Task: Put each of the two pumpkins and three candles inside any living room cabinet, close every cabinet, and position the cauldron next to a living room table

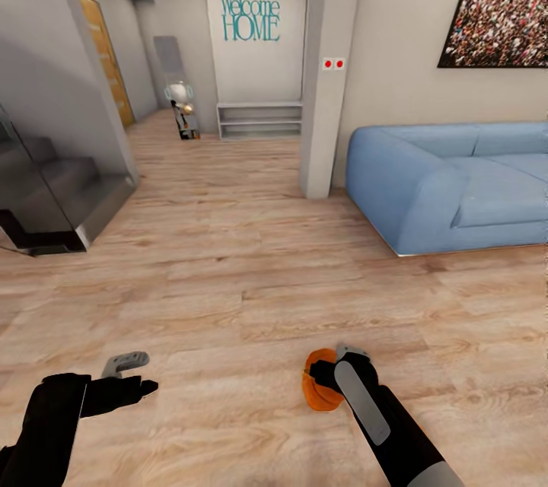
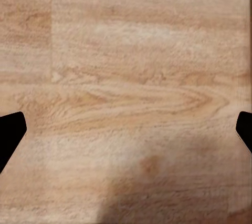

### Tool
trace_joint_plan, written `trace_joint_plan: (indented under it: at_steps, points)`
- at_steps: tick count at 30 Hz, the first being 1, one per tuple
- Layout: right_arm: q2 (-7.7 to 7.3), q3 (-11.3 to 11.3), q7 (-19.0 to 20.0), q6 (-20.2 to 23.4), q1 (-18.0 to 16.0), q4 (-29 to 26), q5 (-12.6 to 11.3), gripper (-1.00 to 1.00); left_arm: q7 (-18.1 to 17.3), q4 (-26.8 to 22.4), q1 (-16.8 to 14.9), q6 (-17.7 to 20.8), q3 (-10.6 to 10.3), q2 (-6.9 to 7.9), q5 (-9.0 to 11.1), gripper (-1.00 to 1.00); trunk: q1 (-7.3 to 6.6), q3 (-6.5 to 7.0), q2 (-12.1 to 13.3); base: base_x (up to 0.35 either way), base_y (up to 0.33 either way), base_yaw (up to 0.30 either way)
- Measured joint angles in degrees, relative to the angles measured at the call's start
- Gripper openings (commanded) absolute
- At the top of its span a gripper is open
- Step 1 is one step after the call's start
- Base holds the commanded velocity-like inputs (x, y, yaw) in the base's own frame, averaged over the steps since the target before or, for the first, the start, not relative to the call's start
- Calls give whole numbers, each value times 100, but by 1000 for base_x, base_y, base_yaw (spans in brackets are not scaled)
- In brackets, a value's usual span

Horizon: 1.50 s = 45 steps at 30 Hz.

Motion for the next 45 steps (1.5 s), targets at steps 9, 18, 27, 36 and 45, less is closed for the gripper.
trace_joint_plan:
  at_steps: [9,18,27,36,45]
  points:
    - [0,-3,26,-14,0,0,-24,-100,-8,-3,0,-9,-6,-1,-1,100,0,0,0,293,46,-279]
    - [-3,-4,27,-22,0,0,-22,-100,-14,-18,0,-26,-6,-7,-1,100,0,0,0,-6,0,-291]
    - [-1,-4,35,-23,0,0,-25,-100,-18,-35,0,-22,-6,-7,0,100,0,0,0,-147,0,-292]
    - [-5,-4,36,-20,0,0,-24,-100,-18,-31,0,-31,-6,-4,-2,100,0,0,0,-29,0,-292]
    - [-4,2,36,-18,-1,0,-18,-100,-18,-32,0,-31,-6,-6,0,100,0,0,0,0,0,-137]
